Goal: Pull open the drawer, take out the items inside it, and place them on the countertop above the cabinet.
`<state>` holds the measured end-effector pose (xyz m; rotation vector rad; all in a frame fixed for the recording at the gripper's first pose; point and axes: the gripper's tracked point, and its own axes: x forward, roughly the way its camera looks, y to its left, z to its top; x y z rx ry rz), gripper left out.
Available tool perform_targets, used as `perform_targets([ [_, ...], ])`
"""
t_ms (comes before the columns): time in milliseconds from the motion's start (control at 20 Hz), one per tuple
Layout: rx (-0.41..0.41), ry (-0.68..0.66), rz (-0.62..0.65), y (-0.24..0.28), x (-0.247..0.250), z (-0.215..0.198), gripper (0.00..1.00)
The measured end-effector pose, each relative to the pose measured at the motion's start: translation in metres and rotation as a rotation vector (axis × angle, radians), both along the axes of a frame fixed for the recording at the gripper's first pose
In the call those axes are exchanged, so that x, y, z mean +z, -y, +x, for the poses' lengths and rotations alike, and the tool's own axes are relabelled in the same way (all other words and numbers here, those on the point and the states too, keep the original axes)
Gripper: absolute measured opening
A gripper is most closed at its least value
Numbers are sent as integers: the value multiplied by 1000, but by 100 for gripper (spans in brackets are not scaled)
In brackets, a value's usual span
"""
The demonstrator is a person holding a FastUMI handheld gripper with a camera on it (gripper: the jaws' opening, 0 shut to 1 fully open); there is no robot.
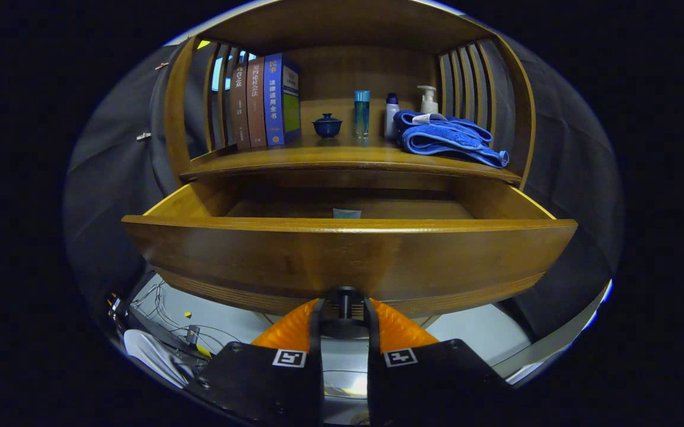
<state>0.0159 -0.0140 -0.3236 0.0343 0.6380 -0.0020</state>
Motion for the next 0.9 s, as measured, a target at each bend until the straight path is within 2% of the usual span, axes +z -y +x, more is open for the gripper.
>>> perform_targets([
  [600,-26,-51,24,1,-7,-54,32],
  [900,-33,-43,-6,1,-5,-54,35],
])
